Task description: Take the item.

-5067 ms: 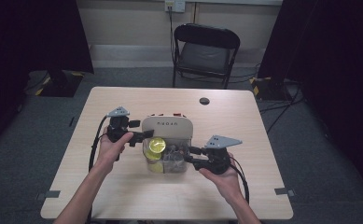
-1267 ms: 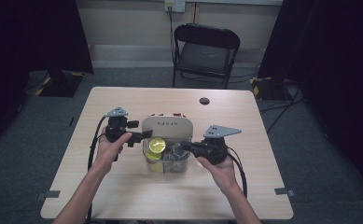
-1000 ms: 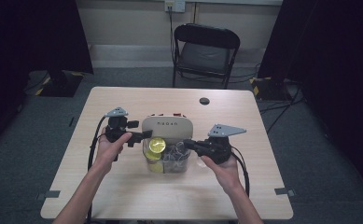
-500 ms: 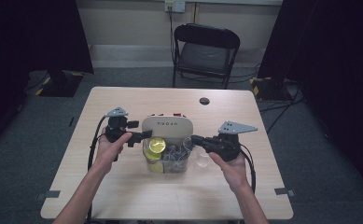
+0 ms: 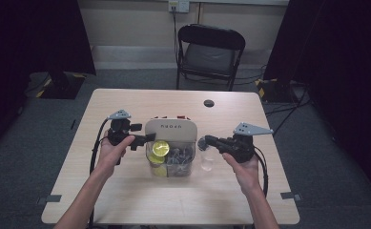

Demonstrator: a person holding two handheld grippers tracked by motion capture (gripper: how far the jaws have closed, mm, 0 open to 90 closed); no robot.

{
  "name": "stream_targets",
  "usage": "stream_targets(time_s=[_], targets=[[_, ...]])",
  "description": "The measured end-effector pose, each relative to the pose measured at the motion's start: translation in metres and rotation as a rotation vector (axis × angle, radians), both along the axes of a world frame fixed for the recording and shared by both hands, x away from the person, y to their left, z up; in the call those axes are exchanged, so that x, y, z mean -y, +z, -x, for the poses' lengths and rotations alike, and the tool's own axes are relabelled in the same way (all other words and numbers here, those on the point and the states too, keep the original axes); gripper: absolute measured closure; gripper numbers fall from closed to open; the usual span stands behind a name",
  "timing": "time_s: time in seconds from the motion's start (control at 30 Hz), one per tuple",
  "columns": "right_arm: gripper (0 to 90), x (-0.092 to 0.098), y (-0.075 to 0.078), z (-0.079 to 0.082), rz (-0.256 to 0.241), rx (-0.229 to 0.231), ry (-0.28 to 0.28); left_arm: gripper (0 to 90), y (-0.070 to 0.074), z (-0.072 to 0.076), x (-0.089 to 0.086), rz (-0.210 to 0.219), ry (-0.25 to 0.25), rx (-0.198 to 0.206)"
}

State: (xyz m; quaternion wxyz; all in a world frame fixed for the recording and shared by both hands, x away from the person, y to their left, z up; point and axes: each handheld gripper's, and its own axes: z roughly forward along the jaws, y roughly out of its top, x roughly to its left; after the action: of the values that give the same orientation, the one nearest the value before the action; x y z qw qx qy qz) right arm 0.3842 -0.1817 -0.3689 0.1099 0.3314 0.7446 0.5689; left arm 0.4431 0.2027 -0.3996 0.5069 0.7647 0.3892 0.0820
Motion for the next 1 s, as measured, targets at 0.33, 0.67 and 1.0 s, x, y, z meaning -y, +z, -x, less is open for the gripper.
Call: stream_targets(time_s=[0.33,0.67,1.0], targets=[[90.0,0.013,-0.013,-0.007,0.014,-0.027,-0.052,15.2,0.000,0.000,0.000,-0.001,0.003,-0.004],[90.0,0.016,-0.019,-0.010,0.036,-0.043,-0.071,15.2,-0.001,0.000,-0.001,0.004,0.001,-0.005],[90.0,0.017,-0.026,-0.012,0.068,-0.064,-0.085,15.1,-0.001,0.000,0.000,0.003,0.002,-0.005]])
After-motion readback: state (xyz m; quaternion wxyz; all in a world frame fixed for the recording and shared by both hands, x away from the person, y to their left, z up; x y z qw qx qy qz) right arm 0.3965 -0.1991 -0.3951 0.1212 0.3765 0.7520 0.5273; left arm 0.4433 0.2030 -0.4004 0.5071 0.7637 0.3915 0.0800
